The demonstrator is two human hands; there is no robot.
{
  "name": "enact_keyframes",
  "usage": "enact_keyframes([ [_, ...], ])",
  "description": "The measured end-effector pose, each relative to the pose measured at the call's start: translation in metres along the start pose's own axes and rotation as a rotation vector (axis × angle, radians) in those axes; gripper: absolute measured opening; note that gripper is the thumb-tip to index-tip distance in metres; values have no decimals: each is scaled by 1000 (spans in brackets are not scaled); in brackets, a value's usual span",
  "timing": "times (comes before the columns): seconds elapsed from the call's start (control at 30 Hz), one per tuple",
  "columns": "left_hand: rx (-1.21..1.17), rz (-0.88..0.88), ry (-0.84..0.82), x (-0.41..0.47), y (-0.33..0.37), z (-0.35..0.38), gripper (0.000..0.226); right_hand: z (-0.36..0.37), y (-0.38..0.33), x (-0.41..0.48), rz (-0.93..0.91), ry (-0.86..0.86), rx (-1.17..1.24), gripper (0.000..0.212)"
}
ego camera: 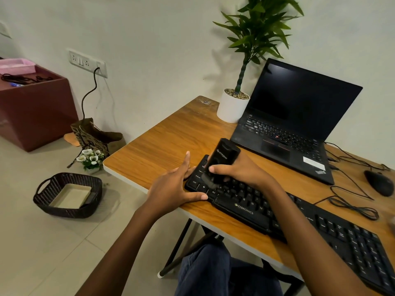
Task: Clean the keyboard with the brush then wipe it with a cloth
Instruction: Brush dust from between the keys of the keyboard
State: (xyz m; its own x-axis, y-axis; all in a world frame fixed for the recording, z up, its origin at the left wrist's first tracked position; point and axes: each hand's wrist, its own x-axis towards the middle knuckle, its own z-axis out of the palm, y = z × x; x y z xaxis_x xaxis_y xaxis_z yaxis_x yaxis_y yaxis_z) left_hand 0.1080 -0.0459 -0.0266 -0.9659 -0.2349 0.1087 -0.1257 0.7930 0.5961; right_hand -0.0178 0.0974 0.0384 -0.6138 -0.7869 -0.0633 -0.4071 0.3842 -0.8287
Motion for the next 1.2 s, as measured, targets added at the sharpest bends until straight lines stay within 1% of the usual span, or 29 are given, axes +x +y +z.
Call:
enact_keyframes([
  [0.1,5,-1,10,0,-2,1,115,8,-3,26,-13,78,6,23],
  [0.17,-2,-1,16,1,-2,2,114,2,2,40,10,200,-32,18],
  [0.23,-8,-4,18,1,-3,2,114,-7,8,50,19,345,-130,23],
  [0.3,-8,-8,16,2,-3,3,114,-9,9,52,4,407,-184,29],
  [0.37,-9,-14,11,2,-4,4,115,-4,4,44,-6,361,-134,26],
  [0.43,-10,-14,15,2,-4,4,116,5,-4,28,-12,213,-41,19],
  [0.5,-11,-7,25,2,-4,5,114,8,-6,13,-12,32,6,23],
  [0.53,-14,-5,30,2,-5,5,113,5,-5,9,-2,-24,20,25],
  [0.57,-19,-5,31,2,-5,4,113,0,-4,7,12,-45,24,22],
  [0.6,-21,-7,28,1,-4,4,113,-6,-2,7,33,-26,25,18],
  [0.63,-21,-9,25,1,-5,4,113,-13,1,9,60,29,18,17],
  [0.7,-23,-13,20,0,-5,3,113,-26,9,17,83,189,-20,14],
  [0.77,-30,-14,22,0,-4,3,113,-33,17,23,66,325,-100,17],
  [0.8,-31,-15,23,-1,-3,3,113,-33,20,23,65,350,-124,19],
  [0.87,-36,-19,23,-1,-2,3,114,-26,17,12,62,301,-55,20],
  [0.93,-51,-19,19,-1,-2,3,115,-15,9,-7,55,167,32,25],
  [1.0,-54,-16,17,-1,-2,3,115,-7,5,-25,40,2,50,23],
  [1.03,-52,-16,17,-1,-3,3,116,-8,5,-31,37,-47,57,21],
  [1.07,-46,-18,16,-1,-2,3,116,-11,5,-34,42,-57,69,20],
  [1.1,-40,-21,16,0,-2,4,116,-17,6,-35,53,-29,68,19],
  [1.2,-37,-20,15,0,-4,4,120,-38,19,-23,119,204,2,16],
])
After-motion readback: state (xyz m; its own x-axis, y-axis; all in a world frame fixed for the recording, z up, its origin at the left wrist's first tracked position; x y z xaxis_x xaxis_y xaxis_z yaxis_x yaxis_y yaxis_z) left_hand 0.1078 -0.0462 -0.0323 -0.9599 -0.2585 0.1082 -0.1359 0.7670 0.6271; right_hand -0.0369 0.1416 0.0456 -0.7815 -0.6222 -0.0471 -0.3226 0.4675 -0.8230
